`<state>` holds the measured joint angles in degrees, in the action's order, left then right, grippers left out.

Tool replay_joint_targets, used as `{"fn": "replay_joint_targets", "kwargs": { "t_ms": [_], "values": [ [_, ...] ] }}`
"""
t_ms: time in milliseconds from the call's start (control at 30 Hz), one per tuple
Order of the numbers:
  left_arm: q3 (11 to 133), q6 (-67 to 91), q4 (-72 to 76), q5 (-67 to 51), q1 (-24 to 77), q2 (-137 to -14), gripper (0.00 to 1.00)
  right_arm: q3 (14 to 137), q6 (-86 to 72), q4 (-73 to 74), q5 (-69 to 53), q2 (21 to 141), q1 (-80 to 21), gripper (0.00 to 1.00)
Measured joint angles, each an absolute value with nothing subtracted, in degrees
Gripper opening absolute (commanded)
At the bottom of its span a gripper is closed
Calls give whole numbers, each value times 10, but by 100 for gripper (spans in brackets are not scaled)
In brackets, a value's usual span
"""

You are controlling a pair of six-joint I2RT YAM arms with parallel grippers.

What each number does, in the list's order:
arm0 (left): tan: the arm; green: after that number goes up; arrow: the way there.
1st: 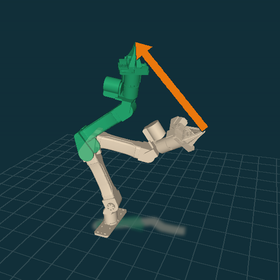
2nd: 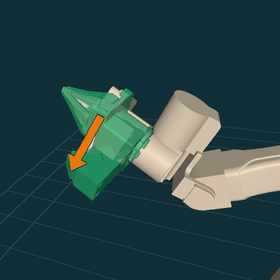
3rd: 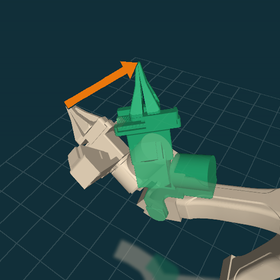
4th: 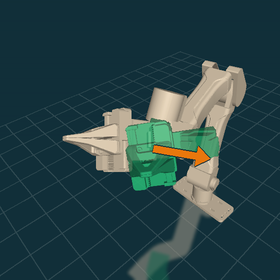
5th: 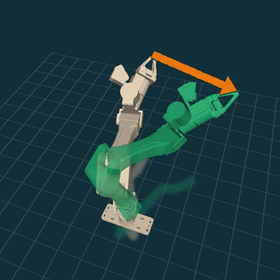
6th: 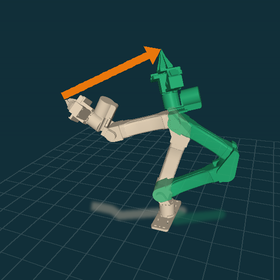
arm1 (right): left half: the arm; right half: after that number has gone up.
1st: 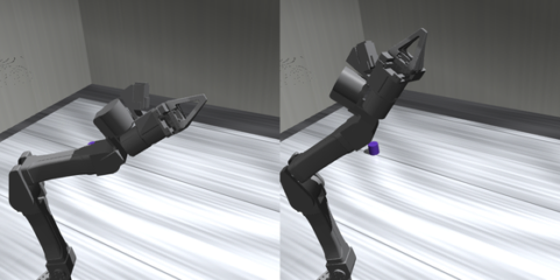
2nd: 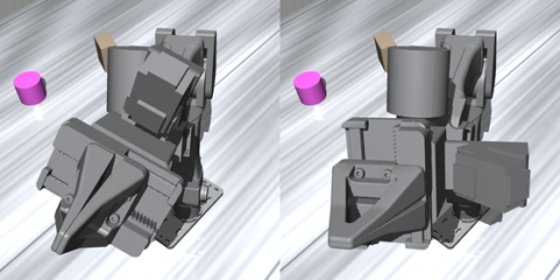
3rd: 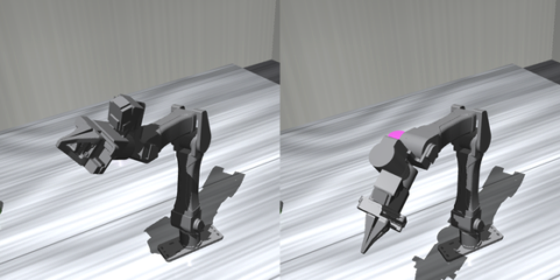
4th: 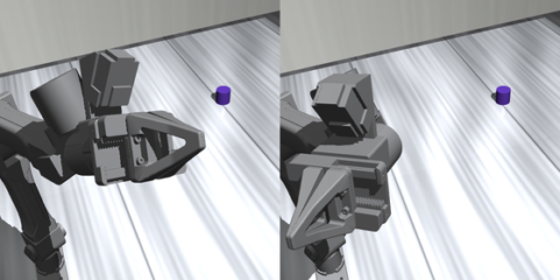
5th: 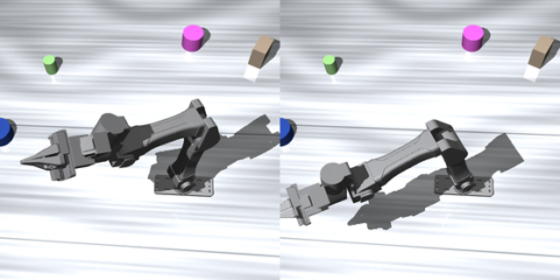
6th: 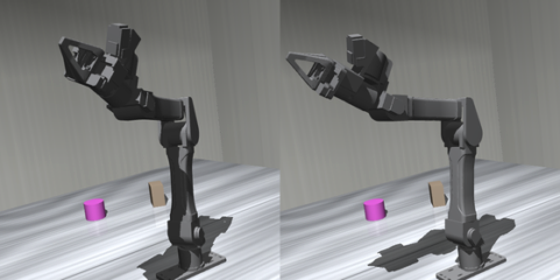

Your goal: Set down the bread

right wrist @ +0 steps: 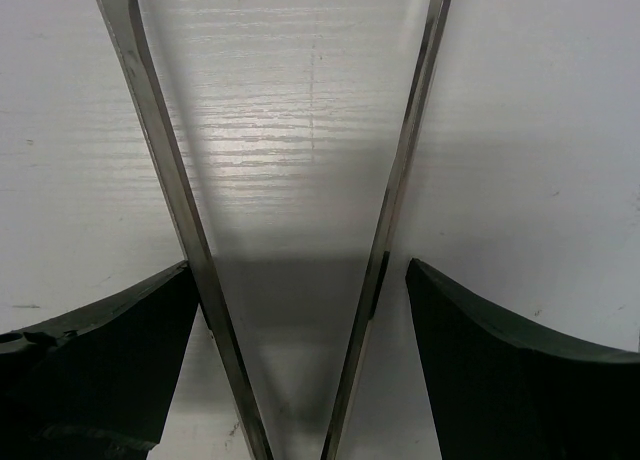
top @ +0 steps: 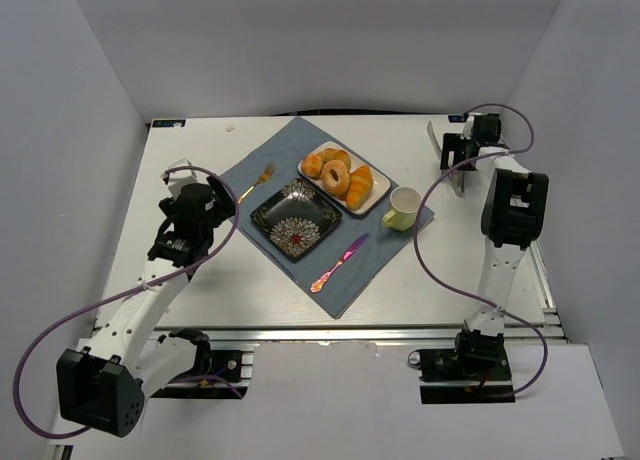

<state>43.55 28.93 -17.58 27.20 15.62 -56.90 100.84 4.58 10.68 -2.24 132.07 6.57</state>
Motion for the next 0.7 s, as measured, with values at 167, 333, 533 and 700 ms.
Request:
{"fn": "replay_joint_targets", "kwargs": {
  "t_ms": [167,333,533,700],
  "values": [
    [435,286,-176,277,156,-569,98,1016,50,121,-3,1324,59,89],
    [435,283,-177,281,156,-569,98,1034,51,139,10,1330,53,88],
    [435,281,-180,283,156,-569,98,1049,53,147,14,1340,49,72],
    [436,278,-180,286,156,-569,98,1054,54,154,15,1342,48,66]
  ]
}}
